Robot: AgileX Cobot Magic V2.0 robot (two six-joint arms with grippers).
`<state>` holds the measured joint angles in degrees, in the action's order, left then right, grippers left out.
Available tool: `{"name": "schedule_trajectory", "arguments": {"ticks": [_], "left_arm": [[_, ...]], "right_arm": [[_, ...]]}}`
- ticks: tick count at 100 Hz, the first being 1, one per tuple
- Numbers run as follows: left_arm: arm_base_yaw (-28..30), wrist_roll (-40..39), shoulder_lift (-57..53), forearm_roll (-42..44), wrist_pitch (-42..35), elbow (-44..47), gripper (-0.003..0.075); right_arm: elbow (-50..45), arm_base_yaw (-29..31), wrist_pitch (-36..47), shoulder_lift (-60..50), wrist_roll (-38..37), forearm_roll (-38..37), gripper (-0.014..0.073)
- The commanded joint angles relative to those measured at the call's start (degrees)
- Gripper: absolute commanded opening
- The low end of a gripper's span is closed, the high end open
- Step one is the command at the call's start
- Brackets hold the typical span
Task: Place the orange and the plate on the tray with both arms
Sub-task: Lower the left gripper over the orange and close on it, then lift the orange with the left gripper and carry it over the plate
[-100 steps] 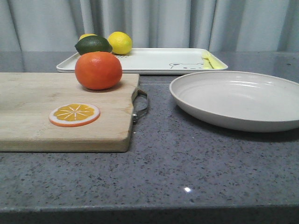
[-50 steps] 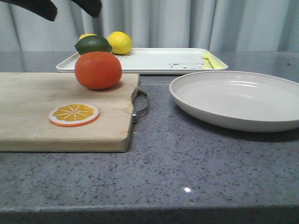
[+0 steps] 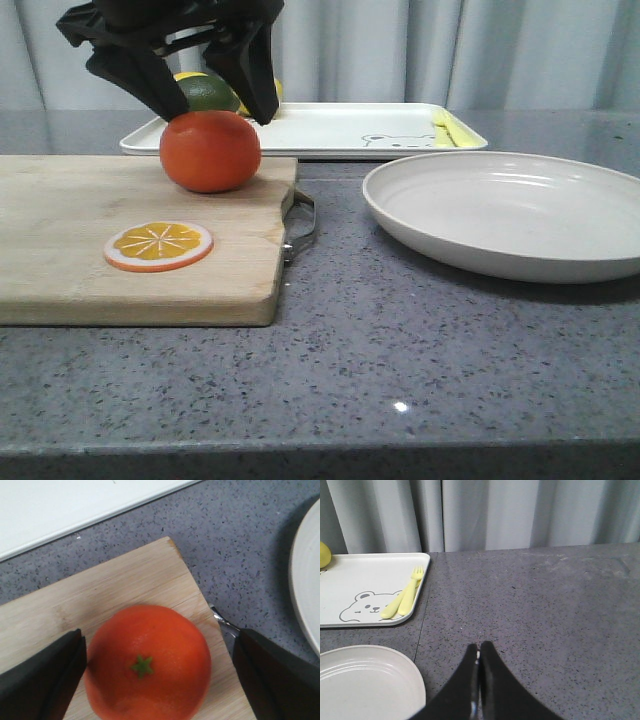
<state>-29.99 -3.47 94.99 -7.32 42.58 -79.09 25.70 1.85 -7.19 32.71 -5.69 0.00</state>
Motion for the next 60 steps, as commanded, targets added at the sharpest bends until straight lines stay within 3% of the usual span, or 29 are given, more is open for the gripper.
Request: {"name": "schedule_trajectory", "arguments": {"ticks": [1, 39, 60], "left_arm": [[-0.4, -0.3, -2.2, -0.8, -1.4, -2.0, 0.0566], [-0.4, -0.2, -1.7, 0.1, 1.3, -2.0, 0.0558], [-0.4, -0.2, -1.7, 0.1, 1.3, -2.0, 0.0394]], "right_arm": [[2.3, 0.4, 4.1, 0.4, 0.2, -0.7, -0.0060], [2.3, 0.4, 4.1, 0.4, 0.2, -0.7, -0.0060], [2.3, 0.4, 4.1, 0.4, 0.2, -0.7, -0.0060]]}}
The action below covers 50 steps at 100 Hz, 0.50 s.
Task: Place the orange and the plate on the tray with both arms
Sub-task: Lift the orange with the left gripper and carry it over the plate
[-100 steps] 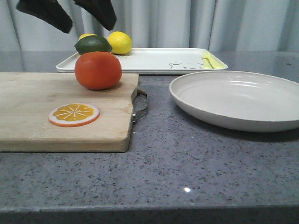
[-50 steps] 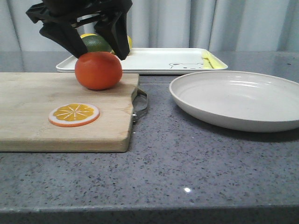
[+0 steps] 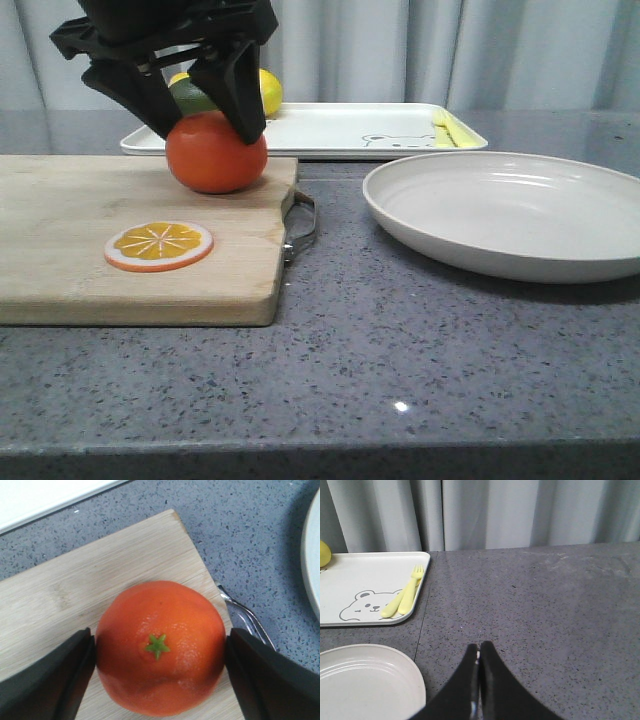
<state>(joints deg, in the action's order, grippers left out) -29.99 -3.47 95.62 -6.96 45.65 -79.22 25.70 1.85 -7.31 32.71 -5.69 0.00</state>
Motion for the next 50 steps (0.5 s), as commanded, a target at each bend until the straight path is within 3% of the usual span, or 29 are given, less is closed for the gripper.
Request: {"name": "schedule_trajectory", "arguments": {"ticks": [1, 15, 50], "left_arm": [[-0.4, -0.2, -2.3, -0.2, -1.7, -1.9, 0.0383], [-0.4, -0.1, -2.3, -0.2, -1.7, -1.9, 0.0312], [-4.5, 2.1, -2.2, -0.4, 0.0, -9.2, 0.0305]], "right_arm": [[2.3, 0.4, 4.2, 0.4, 0.2, -0.7, -0.0060], [2.3, 0.4, 4.2, 0.4, 0.2, -0.7, -0.0060], [2.3, 0.4, 3.8, 0.4, 0.2, -0.7, -0.0060]]}}
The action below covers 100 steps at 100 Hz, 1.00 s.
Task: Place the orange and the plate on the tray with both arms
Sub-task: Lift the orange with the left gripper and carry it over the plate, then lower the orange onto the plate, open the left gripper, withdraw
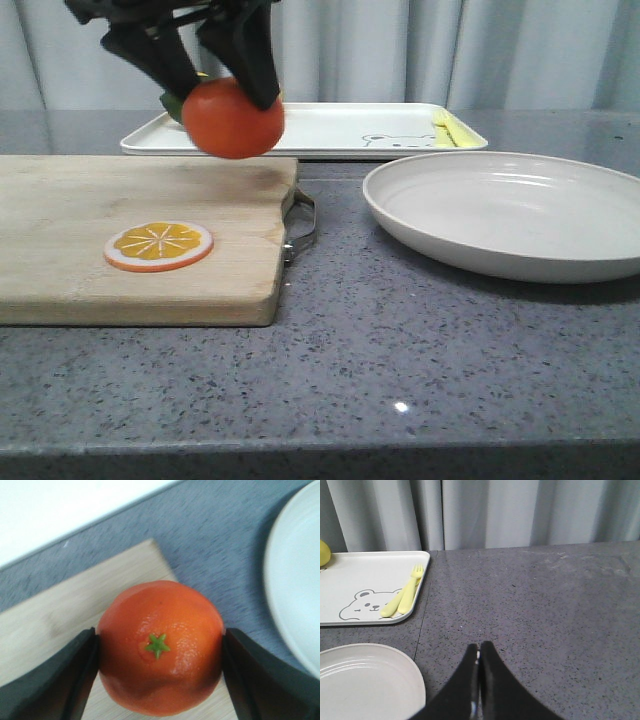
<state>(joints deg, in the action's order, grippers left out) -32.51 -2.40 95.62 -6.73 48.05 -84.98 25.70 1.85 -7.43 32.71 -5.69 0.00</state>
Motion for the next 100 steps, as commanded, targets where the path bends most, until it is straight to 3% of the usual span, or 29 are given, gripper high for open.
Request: {"name": "schedule_trajectory", "arguments": {"ticks": [1, 52, 100], "left_arm": [[-2.4, 1.1, -2.2, -0.7, -2.6, -3.8, 0.0305], [-17.7, 1.7, 11.1, -1.5, -1.9, -19.9, 0.0305], [-18.7, 1.8, 17.0, -1.4, 1.4, -23.4, 0.0307]], "right_arm": [[2.3, 0.4, 3.9, 0.4, 0.2, -0.7, -0.0060], [2.3, 0.4, 3.5, 0.4, 0.2, -0.7, -0.0060], [2.3, 0.4, 3.5, 0.4, 0.2, -0.7, -0.0060]]}}
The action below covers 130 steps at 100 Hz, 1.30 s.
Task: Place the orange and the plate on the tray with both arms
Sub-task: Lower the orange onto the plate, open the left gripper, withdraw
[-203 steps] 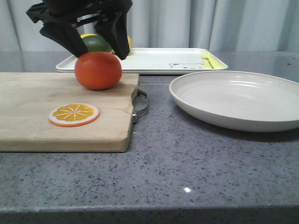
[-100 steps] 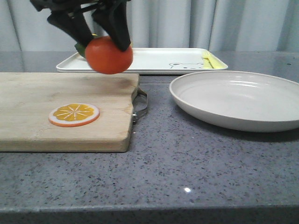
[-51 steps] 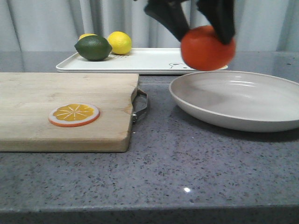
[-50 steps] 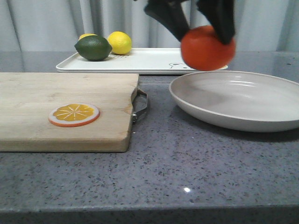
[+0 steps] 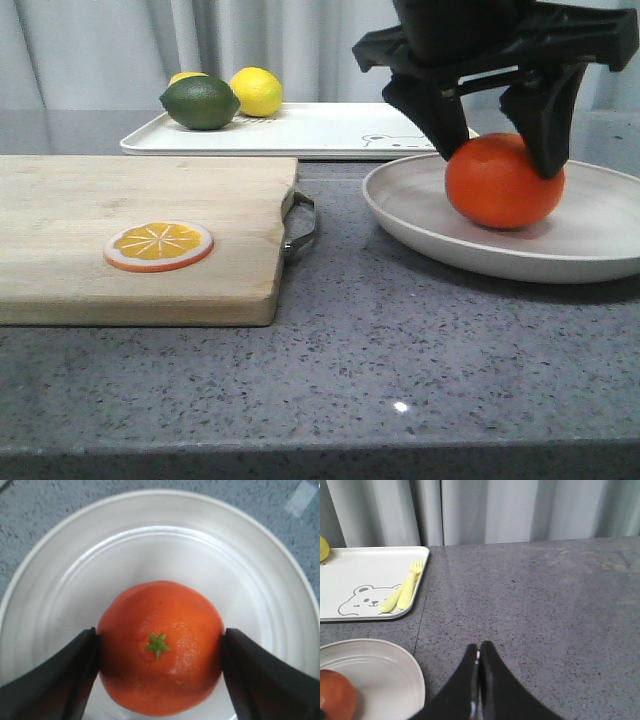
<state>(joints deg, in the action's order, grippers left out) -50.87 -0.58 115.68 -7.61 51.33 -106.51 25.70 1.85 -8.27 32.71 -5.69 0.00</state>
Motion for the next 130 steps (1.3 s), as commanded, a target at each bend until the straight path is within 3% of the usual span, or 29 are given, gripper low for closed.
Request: {"name": "schedule_trajectory", "arguments": {"ticks": [1, 11, 33, 67, 79, 105, 130], "left_arm": [[-0.3, 0.0, -3.0, -0.5, -1.9, -1.9, 0.0307], [-0.3, 0.0, -3.0, -0.5, -2.6, -1.9, 0.0335], [-0.3, 0.0, -3.0, -0.6, -2.8, -1.9, 0.0550], [-0.3, 0.0, -3.1, -0.6, 2.3, -6.3, 0.0554], [-0.3, 0.0, -4.2, -0.6, 3.3, -7.9, 0.0502], [0.5, 0.6, -10.0, 2.9, 3.3, -6.0, 0.0185], [3.5, -0.1, -21.2, 3.5, -2.5, 4.7, 0.0088]], "right_arm": [[2.3, 0.4, 4.3, 0.4, 0.2, -0.7, -0.0060], [2.3, 0.4, 4.3, 0.4, 0.2, -0.7, -0.0060], [2.3, 0.4, 3.8, 0.4, 0.2, -0.7, -0.0060], [2.3, 0.4, 2.1, 0.4, 0.2, -0.7, -0.0060], [2.3, 0.4, 2.2, 0.4, 0.2, -0.7, -0.0060], [2.3, 0.4, 2.4, 0.4, 0.2, -0.7, -0.0060], [2.3, 0.4, 2.8, 0.4, 0.2, -0.7, -0.0060]]}}
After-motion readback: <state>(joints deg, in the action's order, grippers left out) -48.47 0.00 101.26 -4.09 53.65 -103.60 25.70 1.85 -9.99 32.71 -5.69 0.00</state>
